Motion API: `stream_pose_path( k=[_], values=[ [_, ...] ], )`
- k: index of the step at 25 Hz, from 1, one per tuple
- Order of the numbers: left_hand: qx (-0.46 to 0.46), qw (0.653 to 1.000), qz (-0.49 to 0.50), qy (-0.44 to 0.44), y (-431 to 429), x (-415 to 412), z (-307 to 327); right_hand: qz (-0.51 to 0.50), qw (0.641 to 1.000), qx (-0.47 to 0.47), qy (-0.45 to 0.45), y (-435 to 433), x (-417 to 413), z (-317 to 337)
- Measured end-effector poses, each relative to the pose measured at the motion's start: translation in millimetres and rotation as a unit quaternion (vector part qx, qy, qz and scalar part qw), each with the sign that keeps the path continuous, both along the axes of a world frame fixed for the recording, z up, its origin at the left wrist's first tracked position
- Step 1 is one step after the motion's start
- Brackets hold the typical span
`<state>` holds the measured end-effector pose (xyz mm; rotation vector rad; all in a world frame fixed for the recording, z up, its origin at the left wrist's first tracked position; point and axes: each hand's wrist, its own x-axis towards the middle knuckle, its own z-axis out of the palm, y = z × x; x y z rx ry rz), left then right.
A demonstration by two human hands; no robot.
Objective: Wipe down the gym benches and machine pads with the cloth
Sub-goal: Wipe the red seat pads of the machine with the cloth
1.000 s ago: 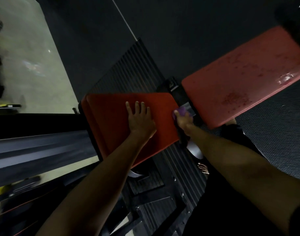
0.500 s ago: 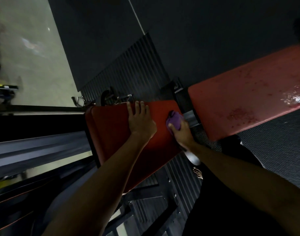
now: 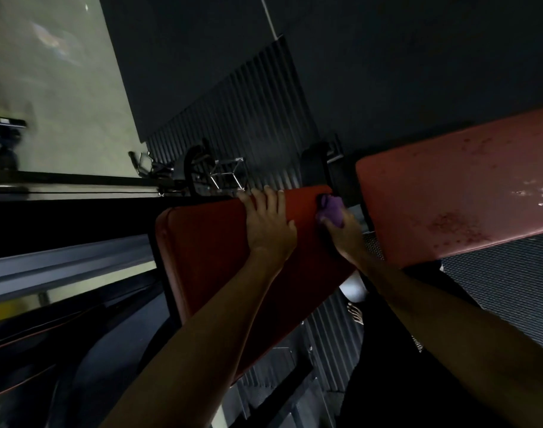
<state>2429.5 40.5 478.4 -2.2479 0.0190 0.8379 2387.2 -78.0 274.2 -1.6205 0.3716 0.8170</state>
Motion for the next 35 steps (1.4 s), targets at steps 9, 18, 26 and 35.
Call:
stream_pose_path(
  k=[9, 18, 26, 35],
  values=[
    [0.015, 0.999, 0.046, 0.003, -8, 20, -28, 0.135, 0.978, 0.04, -0.153, 32, 94, 34],
    [0.02, 0.998, 0.055, 0.022, -10, 25, -41, 0.267, 0.963, 0.023, -0.035, 50, 157, 31],
    [0.007, 0.999, 0.018, 0.038, -8, 25, -53, 0.084, 0.985, -0.129, 0.074, 23, 111, -44],
    [0.006, 0.998, -0.027, 0.054, -9, 25, -70, 0.019, 1.0, -0.013, 0.012, 14, 23, -13]
  ],
)
